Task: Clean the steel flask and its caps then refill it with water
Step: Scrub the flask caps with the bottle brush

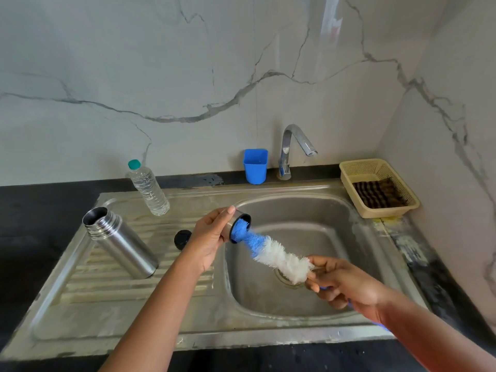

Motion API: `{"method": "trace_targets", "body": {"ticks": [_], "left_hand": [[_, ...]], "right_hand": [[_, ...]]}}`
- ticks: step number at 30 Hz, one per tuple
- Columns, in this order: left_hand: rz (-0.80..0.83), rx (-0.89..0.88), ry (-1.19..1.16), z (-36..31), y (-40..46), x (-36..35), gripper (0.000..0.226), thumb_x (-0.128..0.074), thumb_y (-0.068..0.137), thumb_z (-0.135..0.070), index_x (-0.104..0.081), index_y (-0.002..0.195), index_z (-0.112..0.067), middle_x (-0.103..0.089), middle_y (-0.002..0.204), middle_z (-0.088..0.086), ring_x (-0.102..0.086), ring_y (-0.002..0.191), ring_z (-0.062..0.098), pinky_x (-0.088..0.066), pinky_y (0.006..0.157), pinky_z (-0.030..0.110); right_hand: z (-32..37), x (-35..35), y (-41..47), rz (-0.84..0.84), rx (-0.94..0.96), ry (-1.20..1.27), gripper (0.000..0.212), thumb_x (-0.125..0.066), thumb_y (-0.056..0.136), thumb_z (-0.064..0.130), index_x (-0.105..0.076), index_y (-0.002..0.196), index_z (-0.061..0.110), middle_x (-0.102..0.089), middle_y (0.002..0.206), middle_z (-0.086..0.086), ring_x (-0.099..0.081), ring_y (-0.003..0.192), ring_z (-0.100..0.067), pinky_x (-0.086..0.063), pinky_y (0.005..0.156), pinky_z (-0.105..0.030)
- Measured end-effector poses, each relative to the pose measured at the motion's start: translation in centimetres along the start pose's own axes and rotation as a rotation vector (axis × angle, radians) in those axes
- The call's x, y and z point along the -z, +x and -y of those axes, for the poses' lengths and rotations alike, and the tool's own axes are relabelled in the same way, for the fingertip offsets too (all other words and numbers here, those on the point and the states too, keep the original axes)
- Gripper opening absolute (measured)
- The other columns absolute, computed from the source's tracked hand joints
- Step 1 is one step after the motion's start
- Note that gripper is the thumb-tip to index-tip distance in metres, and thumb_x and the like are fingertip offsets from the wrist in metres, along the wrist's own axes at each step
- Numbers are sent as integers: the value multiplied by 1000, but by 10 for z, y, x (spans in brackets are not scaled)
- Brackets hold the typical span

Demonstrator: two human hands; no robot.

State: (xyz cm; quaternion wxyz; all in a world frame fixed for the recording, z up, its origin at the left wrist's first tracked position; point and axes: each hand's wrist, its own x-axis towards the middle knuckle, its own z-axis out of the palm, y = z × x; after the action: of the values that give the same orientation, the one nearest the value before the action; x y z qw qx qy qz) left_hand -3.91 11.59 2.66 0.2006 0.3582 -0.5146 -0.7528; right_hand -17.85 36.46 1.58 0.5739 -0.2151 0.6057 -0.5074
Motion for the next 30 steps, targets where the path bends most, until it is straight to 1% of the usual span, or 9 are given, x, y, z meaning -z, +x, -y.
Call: {"method": "trace_targets", "body": {"ticks": [3,7,10,13,17,20,23,28,30], "left_hand": [[5,18,3,-5,3,2,30,-72,76,-39,-68,90,-13,-71,81,5,-64,88,24,-54,87,41],[-135,129,-13,3,8,2,38,-72,80,-47,-67,97,-14,-73,97,13,-68,93,26,-57,76,36],[-198,304,-41,24,8,0,56,-77,72,-55,-67,106,-11,-69,99,15,-62,83,21,-51,59,28],[-216,374,-93,38,9,4,61,-78,71,-57,-65,107,-10,-67,101,15,-60,82,20,-51,61,28],[-260,270,-8,38,15,14,49,-77,77,-51,-65,101,-11,-69,94,13,-64,81,21,-54,67,31],[-200,155,83,28,18,20,39,-76,79,-46,-67,94,-12,-73,86,10,-67,74,18,-54,66,29],[-150,-32,179,15,19,22,28,-79,77,-40,-68,91,-17,-71,82,0,-64,72,13,-50,60,20],[-287,-593,638,7,17,45,36,-86,71,-39,-67,97,-23,-65,83,-6,-59,75,9,-46,67,17],[-304,-699,820,16,14,64,44,-87,65,-40,-68,99,-19,-62,84,-6,-55,78,11,-44,72,21]], "right_hand": [[-4,-6,7,40,83,-186,21,-50,96,-4,-62,103,11,-56,69,-3,-31,50,-12,-22,42,-20],[-1,13,24,-467,588,-1072,51,-57,88,-3,-64,110,42,-72,87,10,-69,75,-11,-55,63,-33],[14,19,23,-740,1080,-1703,40,-52,89,0,-73,110,28,-68,81,1,-60,62,-22,-44,50,-32],[16,2,22,-798,1265,-1898,32,-50,93,1,-72,107,19,-63,77,-2,-53,58,-22,-36,48,-32],[-17,-8,36,-721,802,-1575,48,-50,75,1,-70,103,33,-64,75,11,-62,59,-20,-44,46,-30],[-18,-9,39,-364,283,-778,47,-51,87,-5,-67,104,36,-66,71,13,-59,63,-4,-46,57,-26],[-13,-6,35,-38,39,-53,20,-60,88,6,-65,106,13,-58,69,-3,-32,48,-9,-23,44,-18],[-23,1,38,-129,-3,-66,23,-59,91,3,-59,114,6,-55,73,-10,-26,49,-10,-15,45,-20],[-33,3,38,-237,-11,-65,24,-58,93,0,-59,116,4,-55,70,-10,-27,46,-9,-16,43,-18]]}}
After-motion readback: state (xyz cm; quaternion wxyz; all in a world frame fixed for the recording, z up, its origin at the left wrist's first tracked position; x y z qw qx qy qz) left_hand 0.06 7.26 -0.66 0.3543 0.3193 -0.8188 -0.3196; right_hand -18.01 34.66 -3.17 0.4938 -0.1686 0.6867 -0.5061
